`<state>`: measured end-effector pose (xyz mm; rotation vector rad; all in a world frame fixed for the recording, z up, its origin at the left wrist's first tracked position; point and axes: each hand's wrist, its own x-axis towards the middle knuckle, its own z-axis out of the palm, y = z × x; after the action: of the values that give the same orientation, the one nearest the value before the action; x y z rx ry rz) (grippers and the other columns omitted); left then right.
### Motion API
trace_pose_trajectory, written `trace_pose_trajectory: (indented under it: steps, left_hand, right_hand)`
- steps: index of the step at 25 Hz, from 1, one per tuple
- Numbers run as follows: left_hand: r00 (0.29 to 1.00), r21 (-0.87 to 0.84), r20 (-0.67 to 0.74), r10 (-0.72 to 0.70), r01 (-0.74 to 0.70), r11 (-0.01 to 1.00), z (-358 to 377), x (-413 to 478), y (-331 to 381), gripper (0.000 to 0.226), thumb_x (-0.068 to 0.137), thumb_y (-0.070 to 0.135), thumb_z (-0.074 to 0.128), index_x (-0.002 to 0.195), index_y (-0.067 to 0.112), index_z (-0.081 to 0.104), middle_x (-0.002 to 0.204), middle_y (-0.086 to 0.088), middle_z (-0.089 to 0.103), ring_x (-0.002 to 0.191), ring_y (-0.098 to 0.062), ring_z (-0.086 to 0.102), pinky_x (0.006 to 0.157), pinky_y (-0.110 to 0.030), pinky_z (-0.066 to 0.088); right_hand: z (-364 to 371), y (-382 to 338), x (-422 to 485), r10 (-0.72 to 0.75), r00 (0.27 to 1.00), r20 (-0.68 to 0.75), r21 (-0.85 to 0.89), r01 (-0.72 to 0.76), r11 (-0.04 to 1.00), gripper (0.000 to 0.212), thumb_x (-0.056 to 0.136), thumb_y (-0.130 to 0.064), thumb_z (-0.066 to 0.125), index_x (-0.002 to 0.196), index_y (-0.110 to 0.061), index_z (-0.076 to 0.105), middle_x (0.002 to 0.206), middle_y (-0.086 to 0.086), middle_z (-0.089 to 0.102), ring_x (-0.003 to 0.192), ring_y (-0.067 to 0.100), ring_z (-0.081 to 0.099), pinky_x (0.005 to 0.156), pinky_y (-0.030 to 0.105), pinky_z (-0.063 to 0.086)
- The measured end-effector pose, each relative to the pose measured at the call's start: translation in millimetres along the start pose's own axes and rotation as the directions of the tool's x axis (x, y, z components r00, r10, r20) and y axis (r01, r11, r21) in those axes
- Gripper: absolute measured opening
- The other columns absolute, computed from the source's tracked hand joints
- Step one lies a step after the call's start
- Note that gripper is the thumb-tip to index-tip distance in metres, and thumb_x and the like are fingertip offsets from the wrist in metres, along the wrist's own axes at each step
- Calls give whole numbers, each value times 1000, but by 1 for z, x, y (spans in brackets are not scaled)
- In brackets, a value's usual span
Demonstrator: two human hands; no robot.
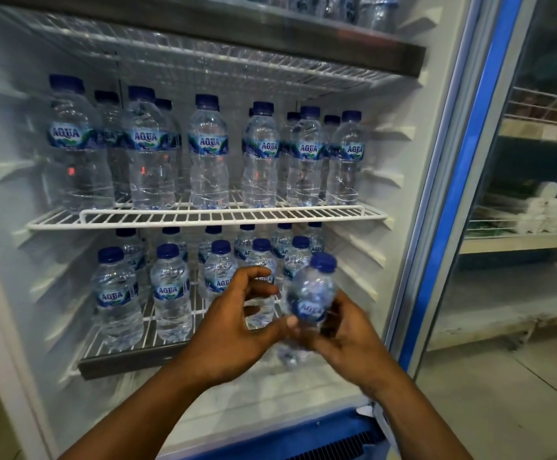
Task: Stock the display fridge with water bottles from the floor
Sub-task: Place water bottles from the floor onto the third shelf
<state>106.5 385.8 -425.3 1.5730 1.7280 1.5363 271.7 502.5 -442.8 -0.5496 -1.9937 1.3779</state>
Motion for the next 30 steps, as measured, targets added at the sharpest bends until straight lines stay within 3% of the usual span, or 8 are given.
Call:
trace_pose_trajectory:
  steps: [4,6,9,12,16,21,26,30]
  left_hand:
    - [993,132,-103,-62,75,988,-19,-11,-22,59,77,37,78,124,43,43,113,19,60,109,5,56,94,-27,51]
    - [993,220,-96,-68,88,972,-25,-15,-33,58,79,36,78,124,43,42,113,21,57,109,5,55,93,-27,51]
    - [998,405,-36,-57,67,912,-28,-21,-45,63,80,40,76,127,47,35,119,25,53,115,2,52,91,-16,43]
    - [998,466,-10,-68,65,882,-28,-22,-54,69,82,39,75,134,47,31,132,19,51,122,1,48,96,-16,40]
    - [997,521,-5,-76,67,851,-26,-20,-66,71,83,41,73,139,47,30,138,16,51,126,-4,48,101,-22,42]
    - [999,575,4,-48,36,817,-15,-14,-73,69,85,41,70,143,42,34,135,15,55,121,-8,53,99,-23,45]
    - [999,665,23,-32,8,747,-6,-15,-77,61,86,47,65,142,37,42,133,17,57,117,-8,55,100,-23,45]
    - [1000,688,3,-17,10,725,-3,-16,-78,58,87,46,64,141,35,45,134,17,56,119,-8,54,101,-22,44]
  right_hand:
    - [-32,22,34,-51,900,-433,-234,-58,970,58,71,-38,86,120,-28,56,113,-8,68,101,9,67,91,35,55]
    - [-44,39,59,-76,854,-515,-365,-138,921,63,68,-41,87,121,-25,57,116,-2,64,102,17,64,90,36,54]
    - [-47,56,89,-24,851,-525,-413,-230,881,57,64,-39,89,111,-25,60,107,-2,67,93,18,67,79,32,55]
    - [-45,65,105,24,840,-542,-411,-290,864,51,63,-39,90,102,-22,61,101,-2,69,88,19,67,73,31,54]
    - [-39,72,106,-10,826,-564,-530,-353,772,61,63,-54,85,110,-22,61,108,1,67,94,23,68,76,38,58]
    - [-32,71,97,-44,833,-552,-626,-380,681,70,75,-54,78,125,-14,51,120,7,62,104,29,64,80,36,55]
    - [-34,71,90,-82,852,-518,-665,-340,665,84,71,-48,84,133,-18,37,126,9,59,108,33,63,80,40,57]
    - [-38,68,94,-16,852,-523,-585,-345,734,73,72,-35,84,127,-19,39,120,7,66,105,32,65,81,40,57]
